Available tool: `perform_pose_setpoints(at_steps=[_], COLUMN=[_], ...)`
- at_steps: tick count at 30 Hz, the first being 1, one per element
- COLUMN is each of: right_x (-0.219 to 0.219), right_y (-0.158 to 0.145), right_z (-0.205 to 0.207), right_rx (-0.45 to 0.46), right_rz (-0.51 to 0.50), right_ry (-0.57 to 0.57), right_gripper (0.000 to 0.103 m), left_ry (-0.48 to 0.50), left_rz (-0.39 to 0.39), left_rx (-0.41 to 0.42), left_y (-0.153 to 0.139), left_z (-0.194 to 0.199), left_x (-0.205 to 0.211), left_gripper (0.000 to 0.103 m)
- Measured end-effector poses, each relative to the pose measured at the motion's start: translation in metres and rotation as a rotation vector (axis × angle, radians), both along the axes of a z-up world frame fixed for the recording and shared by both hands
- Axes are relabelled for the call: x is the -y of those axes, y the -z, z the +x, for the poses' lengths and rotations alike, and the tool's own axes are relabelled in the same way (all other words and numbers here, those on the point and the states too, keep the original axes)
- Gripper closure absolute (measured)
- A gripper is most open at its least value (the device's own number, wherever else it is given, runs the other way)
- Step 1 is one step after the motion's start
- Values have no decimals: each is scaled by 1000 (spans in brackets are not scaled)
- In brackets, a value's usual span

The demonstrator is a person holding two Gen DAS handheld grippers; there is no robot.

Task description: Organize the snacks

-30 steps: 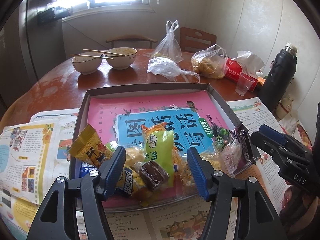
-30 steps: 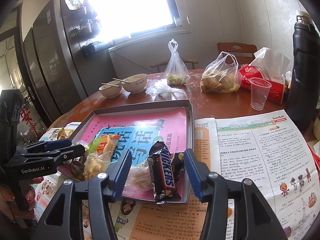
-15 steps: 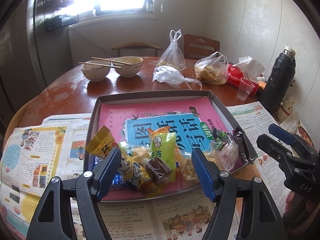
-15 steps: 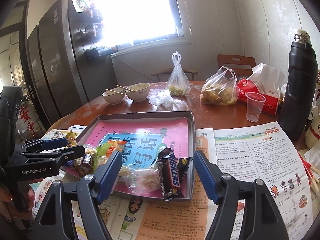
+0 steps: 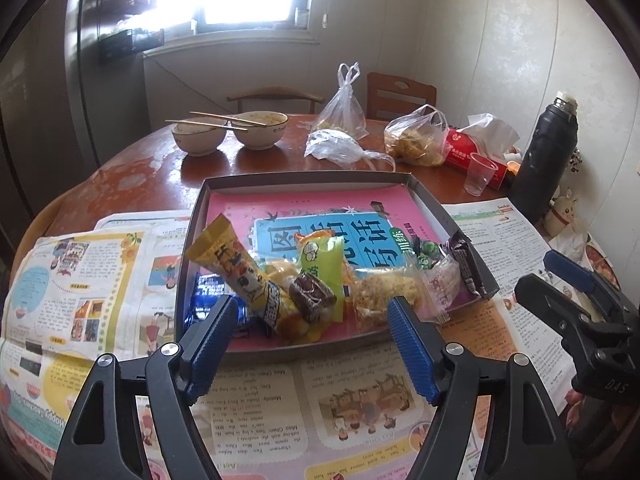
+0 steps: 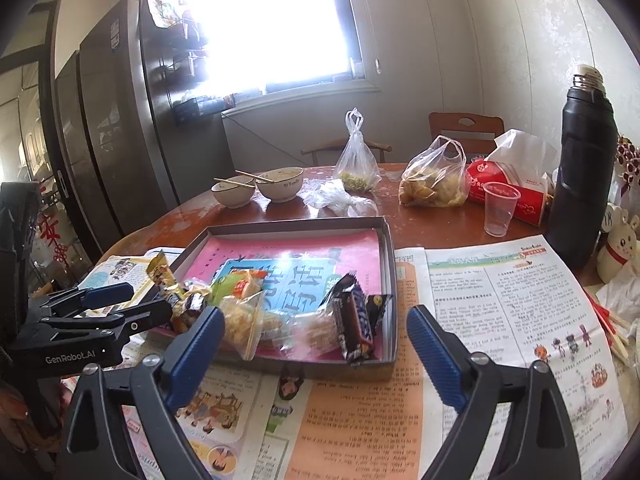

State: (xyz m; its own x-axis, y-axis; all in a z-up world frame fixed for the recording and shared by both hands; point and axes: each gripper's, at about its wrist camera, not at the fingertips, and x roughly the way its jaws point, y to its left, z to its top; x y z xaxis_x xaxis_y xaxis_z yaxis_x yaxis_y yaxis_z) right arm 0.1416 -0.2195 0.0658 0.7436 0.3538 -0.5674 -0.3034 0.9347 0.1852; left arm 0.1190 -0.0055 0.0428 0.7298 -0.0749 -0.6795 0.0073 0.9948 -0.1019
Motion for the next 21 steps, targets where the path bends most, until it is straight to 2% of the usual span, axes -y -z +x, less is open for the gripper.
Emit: perform_pose_setpoints(at_steps=[4,9,21], right_x=[-3,-7,-19], right_y=[1,9,31], right_z=[-16,-33,-58], right_rx=[-2,-32,-97], right_rz=[-15,-25,-78], right_ry=[-5,-7,-3], right_gripper=[8,6,5], left_ry=[-37,-68,-5], left_rz=[13,-7,12], left_rx=[-7,-40,-69], left_y=[4,18,33], left_z=[-16,-37,-61], left_x=[-3,-7,12], left_gripper=[25,25,25])
